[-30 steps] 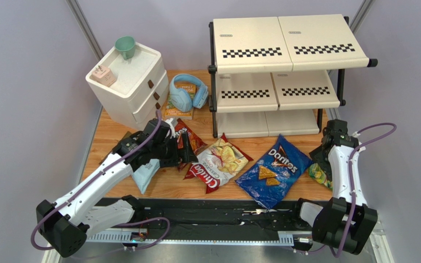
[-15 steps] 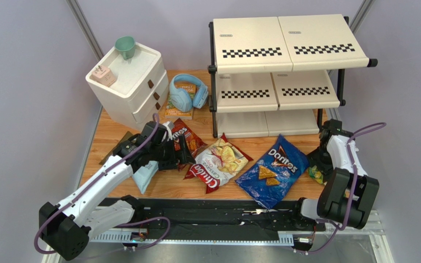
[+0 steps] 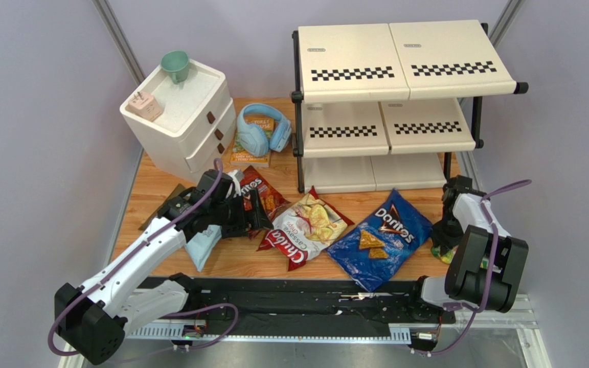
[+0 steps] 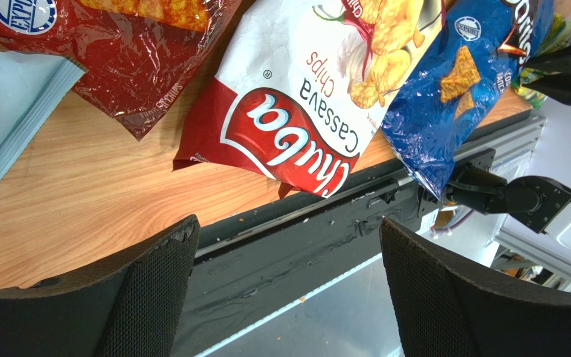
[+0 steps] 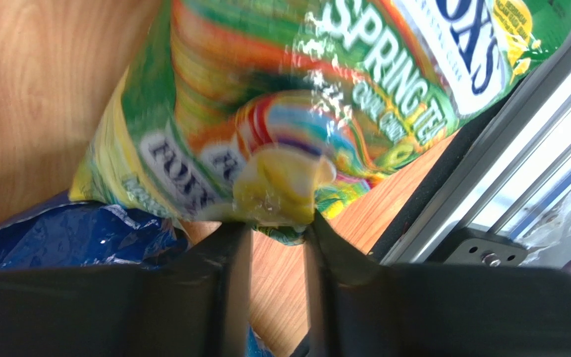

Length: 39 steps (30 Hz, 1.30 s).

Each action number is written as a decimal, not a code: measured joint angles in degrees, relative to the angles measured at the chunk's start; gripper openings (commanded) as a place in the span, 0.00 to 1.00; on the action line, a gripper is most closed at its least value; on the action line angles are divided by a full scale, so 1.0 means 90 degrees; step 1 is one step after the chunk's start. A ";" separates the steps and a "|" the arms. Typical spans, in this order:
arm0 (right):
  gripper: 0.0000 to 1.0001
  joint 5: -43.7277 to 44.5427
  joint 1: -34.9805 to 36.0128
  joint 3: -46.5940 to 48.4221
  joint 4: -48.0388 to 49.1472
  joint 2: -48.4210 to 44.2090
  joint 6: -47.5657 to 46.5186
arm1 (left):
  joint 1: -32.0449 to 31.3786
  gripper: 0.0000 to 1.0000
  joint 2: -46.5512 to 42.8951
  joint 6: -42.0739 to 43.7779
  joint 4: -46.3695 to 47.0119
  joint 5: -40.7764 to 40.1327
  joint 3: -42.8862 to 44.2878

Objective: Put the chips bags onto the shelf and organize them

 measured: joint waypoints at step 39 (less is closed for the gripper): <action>0.00 -0.1139 0.2210 0.1562 -0.1953 -0.2888 0.0379 | 0.0005 0.92 0.0573 0.0092 0.0308 0.0277 0.0019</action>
